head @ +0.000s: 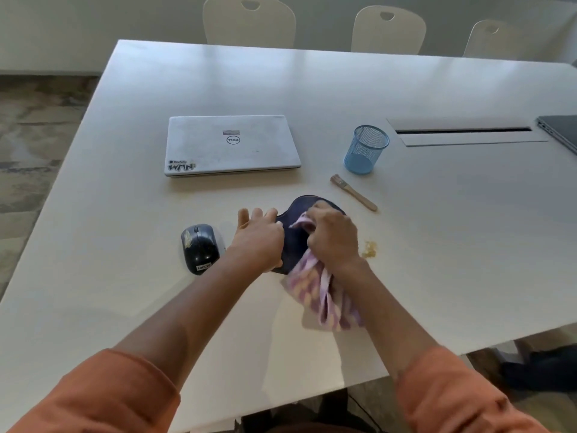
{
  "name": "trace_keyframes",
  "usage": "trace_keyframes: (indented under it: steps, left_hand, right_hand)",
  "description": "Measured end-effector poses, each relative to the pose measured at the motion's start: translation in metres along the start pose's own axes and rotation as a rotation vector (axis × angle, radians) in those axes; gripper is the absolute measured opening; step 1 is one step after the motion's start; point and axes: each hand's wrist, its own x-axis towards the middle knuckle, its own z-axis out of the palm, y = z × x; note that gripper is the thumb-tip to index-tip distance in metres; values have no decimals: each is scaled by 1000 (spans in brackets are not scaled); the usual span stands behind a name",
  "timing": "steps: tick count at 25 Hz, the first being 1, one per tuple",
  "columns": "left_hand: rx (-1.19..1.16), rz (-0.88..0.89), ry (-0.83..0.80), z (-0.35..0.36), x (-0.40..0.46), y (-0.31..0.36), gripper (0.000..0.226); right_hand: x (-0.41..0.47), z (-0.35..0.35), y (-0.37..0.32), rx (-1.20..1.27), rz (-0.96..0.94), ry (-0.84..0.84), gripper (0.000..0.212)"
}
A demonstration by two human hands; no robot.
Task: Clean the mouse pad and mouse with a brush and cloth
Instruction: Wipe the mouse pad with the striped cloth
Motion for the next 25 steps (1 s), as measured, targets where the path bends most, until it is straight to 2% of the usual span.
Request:
trace_keyframes:
  steps: [3,6,9,14,17,20,25]
  left_hand:
    - [15,4,-14,1,1,0,39]
    - [22,13,-20,1,2,-1,40]
    - [22,12,-32,2,4,0,44]
    - [49,11,-35,2,4,0,50]
    - [64,16,-45,1,3,1,52]
    - [58,8,-51,-2,1,2,48]
    - [60,10,-53,-3,2,2,43]
  right_hand:
    - [-41,-3,6,-3,-51,-57,8]
    - [-17,-4,3,-26,1,0,14]
    - [-4,1,-14,-64,69,30,10]
    - [-79,13,-12,-18,-22,56,16]
    - [-59,4,4,18,100,100,21]
    - [-46,0,2,-14,216,140,11]
    - [-81,-9,8,-45,109,64,11]
